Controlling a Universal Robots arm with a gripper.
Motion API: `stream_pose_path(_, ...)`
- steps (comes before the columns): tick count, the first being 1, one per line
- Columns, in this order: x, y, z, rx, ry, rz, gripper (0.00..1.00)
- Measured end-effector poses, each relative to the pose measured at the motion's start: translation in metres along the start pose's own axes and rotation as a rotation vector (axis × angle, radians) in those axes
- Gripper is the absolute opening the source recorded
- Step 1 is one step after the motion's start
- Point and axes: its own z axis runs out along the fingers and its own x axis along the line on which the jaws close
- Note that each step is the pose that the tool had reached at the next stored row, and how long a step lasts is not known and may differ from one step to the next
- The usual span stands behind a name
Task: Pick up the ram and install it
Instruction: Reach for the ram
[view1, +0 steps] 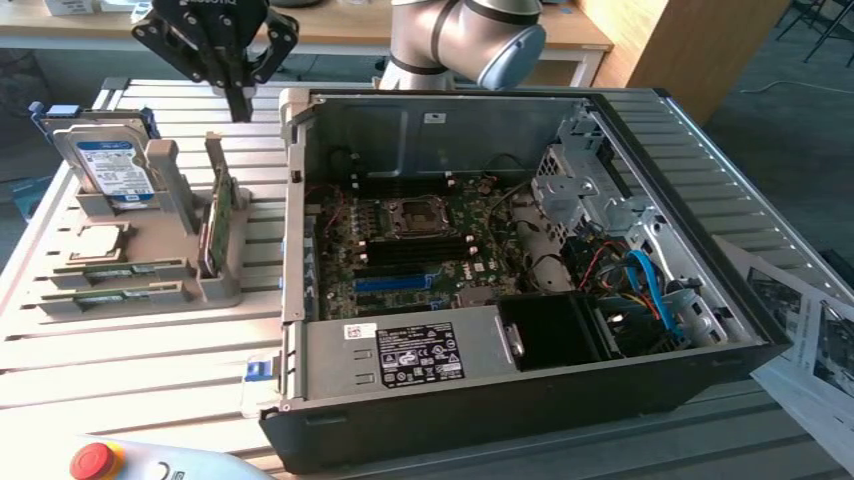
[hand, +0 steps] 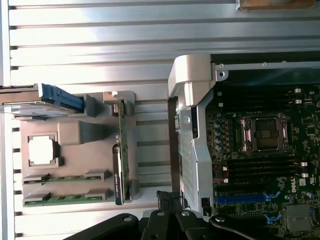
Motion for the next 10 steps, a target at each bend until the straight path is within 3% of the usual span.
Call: stream_pose_path(10,0.022,0.0018,-0.0004,0.0000,0.0000,0.000,0.10)
